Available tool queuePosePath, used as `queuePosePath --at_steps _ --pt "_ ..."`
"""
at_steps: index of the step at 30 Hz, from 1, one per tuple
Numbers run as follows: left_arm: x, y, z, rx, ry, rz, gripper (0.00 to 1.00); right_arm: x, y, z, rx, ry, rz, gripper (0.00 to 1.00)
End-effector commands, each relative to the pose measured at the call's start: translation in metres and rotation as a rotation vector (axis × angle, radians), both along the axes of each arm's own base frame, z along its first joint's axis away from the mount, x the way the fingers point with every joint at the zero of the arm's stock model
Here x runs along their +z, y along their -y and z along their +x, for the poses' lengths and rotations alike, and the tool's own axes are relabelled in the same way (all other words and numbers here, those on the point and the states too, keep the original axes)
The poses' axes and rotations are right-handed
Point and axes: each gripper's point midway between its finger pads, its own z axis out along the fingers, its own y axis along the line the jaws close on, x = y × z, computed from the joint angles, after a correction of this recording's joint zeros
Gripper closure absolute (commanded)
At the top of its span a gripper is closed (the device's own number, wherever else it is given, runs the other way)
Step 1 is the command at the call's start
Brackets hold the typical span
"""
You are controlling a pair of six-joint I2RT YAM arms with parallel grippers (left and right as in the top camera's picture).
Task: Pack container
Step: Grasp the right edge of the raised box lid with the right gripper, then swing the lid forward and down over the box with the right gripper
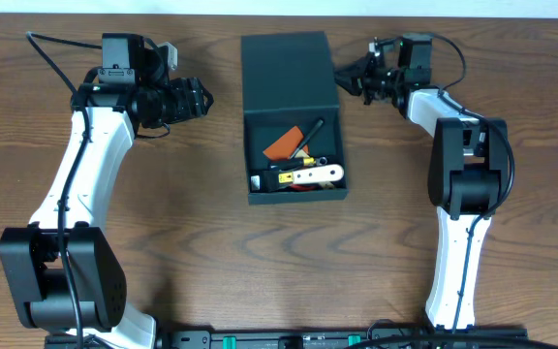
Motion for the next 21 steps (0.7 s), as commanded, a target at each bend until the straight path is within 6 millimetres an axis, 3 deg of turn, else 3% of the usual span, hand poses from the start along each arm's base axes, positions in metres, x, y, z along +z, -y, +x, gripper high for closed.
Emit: queuePosePath --at_steps 1,21 --pt "-0.002 0.001 0.000 0.001 -0.010 -0.016 0.25 0.001 -0.014 -0.012 0.066 -0.049 0.070 0.99" --pt "-0.002 0.001 -0.001 0.001 -0.010 -0.016 0.25 -0.051 -0.025 -0.038 0.200 -0.110 0.183 0.99"
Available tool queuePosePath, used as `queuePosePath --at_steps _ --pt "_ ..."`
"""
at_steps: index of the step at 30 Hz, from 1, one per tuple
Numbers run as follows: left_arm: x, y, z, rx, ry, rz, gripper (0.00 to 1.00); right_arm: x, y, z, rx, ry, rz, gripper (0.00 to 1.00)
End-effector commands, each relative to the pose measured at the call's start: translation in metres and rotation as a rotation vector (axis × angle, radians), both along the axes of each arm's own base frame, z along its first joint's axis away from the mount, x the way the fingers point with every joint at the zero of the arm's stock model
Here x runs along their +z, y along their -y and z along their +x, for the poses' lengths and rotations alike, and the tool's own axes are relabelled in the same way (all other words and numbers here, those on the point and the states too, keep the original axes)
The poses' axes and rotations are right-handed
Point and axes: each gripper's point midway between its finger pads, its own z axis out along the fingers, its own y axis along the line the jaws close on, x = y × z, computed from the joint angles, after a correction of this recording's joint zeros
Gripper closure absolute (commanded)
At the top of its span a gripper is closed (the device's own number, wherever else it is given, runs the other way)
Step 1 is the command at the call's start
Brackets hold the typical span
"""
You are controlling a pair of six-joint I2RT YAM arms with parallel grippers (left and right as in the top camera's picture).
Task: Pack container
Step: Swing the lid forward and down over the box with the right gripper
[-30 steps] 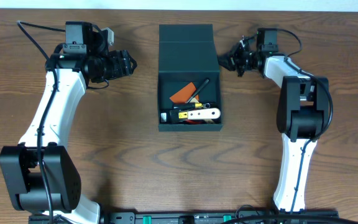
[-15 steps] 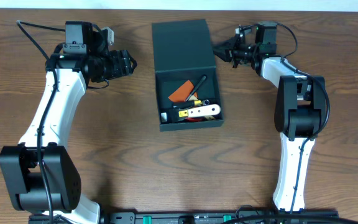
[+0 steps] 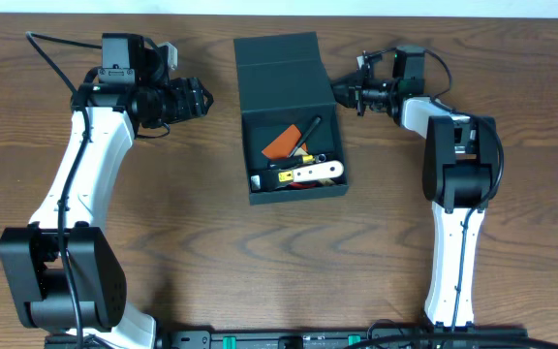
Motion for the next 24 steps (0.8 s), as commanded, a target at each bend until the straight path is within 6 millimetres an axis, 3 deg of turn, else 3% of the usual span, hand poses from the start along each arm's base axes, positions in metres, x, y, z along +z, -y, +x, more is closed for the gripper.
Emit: queuePosePath --at_steps 1,17,24 --pt "-0.002 0.001 -0.001 0.001 -0.011 -0.016 0.25 -0.023 -0.010 -0.015 0.065 -0.063 0.056 0.99" --pt "-0.002 0.001 -0.001 0.001 -0.010 -0.016 0.25 0.047 -0.013 -0.012 0.176 0.196 0.180 0.99" --pt "-0.002 0.001 -0.001 0.001 -0.010 -0.016 0.25 0.059 -0.015 -0.020 0.220 0.170 0.206 0.99"
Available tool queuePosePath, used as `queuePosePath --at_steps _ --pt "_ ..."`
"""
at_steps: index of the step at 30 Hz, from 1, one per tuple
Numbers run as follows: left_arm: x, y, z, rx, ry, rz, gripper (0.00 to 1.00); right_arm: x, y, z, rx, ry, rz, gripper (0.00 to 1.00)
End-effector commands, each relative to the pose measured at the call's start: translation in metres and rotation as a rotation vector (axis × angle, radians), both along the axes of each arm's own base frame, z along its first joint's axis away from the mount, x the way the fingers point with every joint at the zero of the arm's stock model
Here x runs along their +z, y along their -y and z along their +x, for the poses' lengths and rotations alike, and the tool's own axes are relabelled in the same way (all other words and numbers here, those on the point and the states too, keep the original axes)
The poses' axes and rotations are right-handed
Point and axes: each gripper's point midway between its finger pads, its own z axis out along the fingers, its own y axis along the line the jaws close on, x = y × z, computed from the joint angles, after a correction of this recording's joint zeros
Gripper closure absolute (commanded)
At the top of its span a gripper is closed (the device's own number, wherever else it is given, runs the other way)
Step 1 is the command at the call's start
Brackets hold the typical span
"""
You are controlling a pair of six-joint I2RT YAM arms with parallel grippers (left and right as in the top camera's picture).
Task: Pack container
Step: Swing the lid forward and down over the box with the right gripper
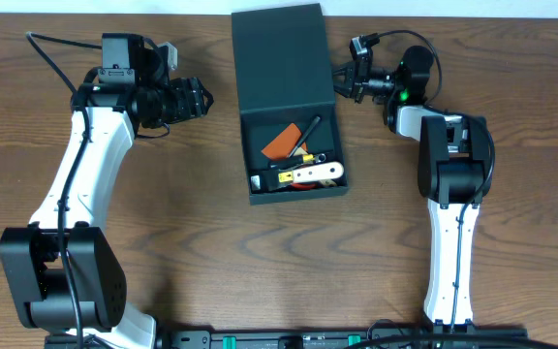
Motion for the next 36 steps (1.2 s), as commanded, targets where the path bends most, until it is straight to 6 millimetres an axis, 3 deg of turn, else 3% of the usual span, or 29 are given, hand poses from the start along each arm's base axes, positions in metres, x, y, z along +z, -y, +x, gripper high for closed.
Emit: queuePosePath --at_steps 1,12,16,26,36 --pt "-0.002 0.001 -0.001 0.001 -0.010 -0.016 0.24 0.001 -0.005 -0.010 0.059 -0.095 0.012 0.99" --pt "-0.002 0.001 -0.001 0.001 -0.010 -0.016 0.24 0.040 -0.004 -0.023 0.098 -0.124 0.037 0.99" --pt "-0.002 0.001 -0.001 0.001 -0.010 -0.016 0.24 0.044 -0.009 -0.033 0.158 -0.137 0.008 0.98" --pt "-0.002 0.001 -0.001 0.001 -0.010 -0.016 0.24 0.066 -0.010 -0.035 0.164 -0.106 0.004 0.98" --pt "-0.002 0.001 -0.001 0.001 -0.010 -0.015 0.24 0.074 -0.031 -0.043 0.207 -0.139 0.002 0.98"
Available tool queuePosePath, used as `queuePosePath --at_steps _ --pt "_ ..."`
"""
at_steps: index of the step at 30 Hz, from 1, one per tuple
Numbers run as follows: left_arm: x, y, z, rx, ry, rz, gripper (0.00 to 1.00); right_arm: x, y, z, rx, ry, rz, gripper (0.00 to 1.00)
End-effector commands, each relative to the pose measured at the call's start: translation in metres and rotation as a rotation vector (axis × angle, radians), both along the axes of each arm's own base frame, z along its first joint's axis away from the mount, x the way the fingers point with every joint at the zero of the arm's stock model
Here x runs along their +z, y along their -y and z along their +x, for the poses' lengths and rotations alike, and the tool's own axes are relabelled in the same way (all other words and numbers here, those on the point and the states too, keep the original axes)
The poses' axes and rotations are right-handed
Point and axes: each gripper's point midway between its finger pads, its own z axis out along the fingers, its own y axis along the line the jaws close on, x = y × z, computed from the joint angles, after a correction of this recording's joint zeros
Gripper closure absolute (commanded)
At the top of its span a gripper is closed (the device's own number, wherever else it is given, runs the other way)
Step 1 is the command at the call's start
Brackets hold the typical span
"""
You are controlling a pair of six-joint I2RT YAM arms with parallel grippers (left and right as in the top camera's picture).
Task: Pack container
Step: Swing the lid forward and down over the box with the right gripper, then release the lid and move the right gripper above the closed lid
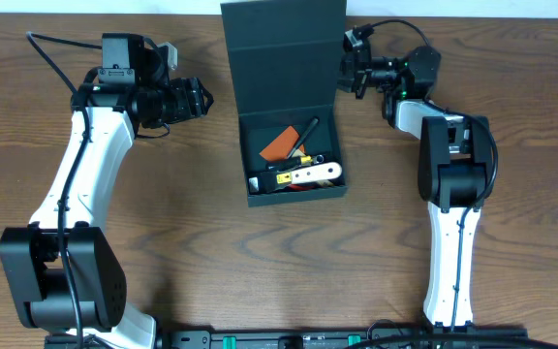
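A black box (pixel 296 194) stands open at the table's middle. Inside it lie an orange piece (pixel 280 143), a black pen (pixel 311 130) and a cream tool (pixel 315 173) with yellow bits. Its hinged lid (pixel 281 53) is tilted up off the table at the far side. My right gripper (pixel 348 66) is at the lid's right edge and appears shut on it. My left gripper (pixel 200 97) hovers left of the box, holding nothing; its jaws are too dark to read.
The brown wooden table (pixel 211 252) spreads around the box. The right arm's white links (pixel 450 184) run down the right side, the left arm's links (pixel 80 174) down the left. A black rail lies along the near edge.
The lid has tilted further up and looks larger from above. My right gripper has moved up and a little away along with its right edge. The left arm is unchanged.
The lid lay flat behind the open box with my right gripper at its right edge. Over the following moments the lid rose step by step with the gripper on it, and now stands well raised. The left arm stayed still throughout.
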Motion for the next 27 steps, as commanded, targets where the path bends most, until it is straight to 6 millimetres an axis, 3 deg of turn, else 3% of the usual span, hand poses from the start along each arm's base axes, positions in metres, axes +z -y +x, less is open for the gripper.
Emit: queuePosePath --at_steps 1,17,22,27 --pt "-0.002 0.001 -0.001 0.001 -0.010 -0.015 0.25 0.018 -0.016 -0.012 0.064 0.014 -0.013 0.98" --pt "-0.001 0.001 0.002 -0.002 0.003 -0.013 0.25 0.021 -0.021 -0.014 0.076 -0.042 -0.017 0.98" --pt "-0.001 0.007 0.000 -0.103 0.050 0.041 0.33 0.021 -0.007 -0.008 0.048 -0.019 -0.015 0.98" --pt "-0.009 0.014 -0.005 -0.159 0.053 0.161 0.34 0.021 0.015 0.003 -0.009 0.097 -0.010 0.98"
